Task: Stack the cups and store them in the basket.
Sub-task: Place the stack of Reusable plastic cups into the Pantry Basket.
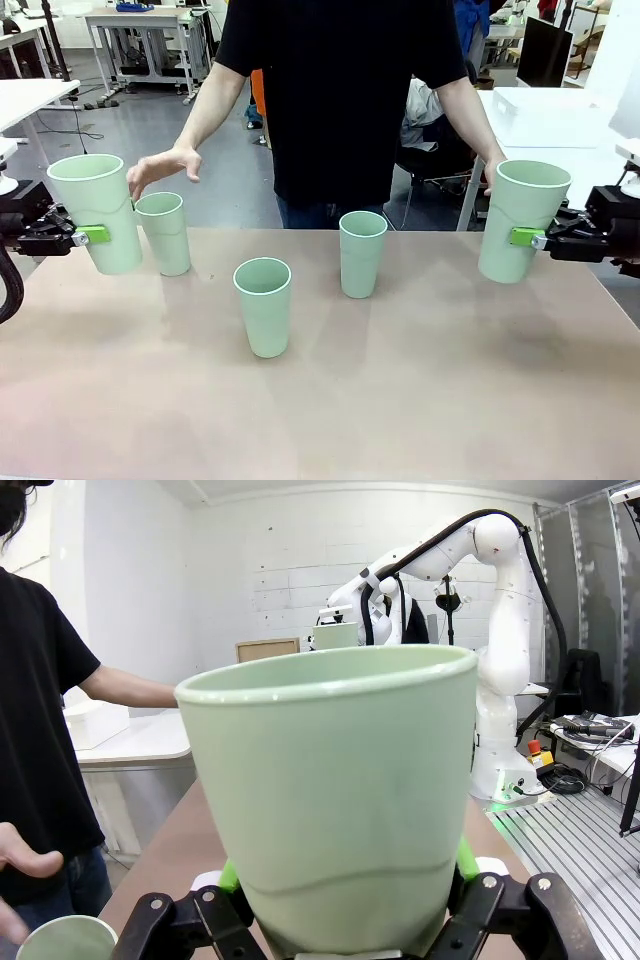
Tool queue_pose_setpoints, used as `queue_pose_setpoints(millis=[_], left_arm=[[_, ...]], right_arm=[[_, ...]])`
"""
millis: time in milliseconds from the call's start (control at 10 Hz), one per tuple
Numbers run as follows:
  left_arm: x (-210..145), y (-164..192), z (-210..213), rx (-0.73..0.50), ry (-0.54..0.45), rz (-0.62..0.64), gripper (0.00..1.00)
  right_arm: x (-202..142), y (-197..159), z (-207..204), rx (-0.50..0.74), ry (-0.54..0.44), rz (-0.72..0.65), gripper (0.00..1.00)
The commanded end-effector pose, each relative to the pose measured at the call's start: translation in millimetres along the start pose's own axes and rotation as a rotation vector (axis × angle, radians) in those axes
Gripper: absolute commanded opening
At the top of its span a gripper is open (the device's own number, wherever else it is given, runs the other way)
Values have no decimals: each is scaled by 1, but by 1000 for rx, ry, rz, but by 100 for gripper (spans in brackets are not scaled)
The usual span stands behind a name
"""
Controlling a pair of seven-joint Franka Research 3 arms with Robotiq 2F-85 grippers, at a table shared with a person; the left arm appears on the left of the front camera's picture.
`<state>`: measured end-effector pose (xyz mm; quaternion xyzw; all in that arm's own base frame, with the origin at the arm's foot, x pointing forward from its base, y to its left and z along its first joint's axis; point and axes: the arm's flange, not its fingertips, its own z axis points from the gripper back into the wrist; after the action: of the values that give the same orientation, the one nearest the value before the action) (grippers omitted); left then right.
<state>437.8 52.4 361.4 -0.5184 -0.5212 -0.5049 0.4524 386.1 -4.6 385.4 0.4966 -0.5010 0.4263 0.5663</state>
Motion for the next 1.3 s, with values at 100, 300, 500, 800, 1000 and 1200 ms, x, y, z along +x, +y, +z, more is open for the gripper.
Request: queue_pose_setpoints(millis=[100, 300, 500, 800, 1000, 1200], left_arm=[[5, 0, -2, 2, 0, -3, 85], [5, 0, -2, 2, 0, -3, 85], [5, 0, -2, 2, 0, -3, 85], [5, 0, -2, 2, 0, -3, 85], [5, 0, -2, 2, 0, -3, 85], [5, 0, -2, 2, 0, -3, 85]], right_arm=[[1, -1, -1, -6, 9, 5, 86], [1, -1, -1, -6, 9, 5, 86], [1, -1, -1, -6, 9, 5, 86], [1, -1, -1, -6, 9, 5, 86], [1, -1, -1, -6, 9, 5, 86], [1, -1, -1, -6, 9, 5, 86]])
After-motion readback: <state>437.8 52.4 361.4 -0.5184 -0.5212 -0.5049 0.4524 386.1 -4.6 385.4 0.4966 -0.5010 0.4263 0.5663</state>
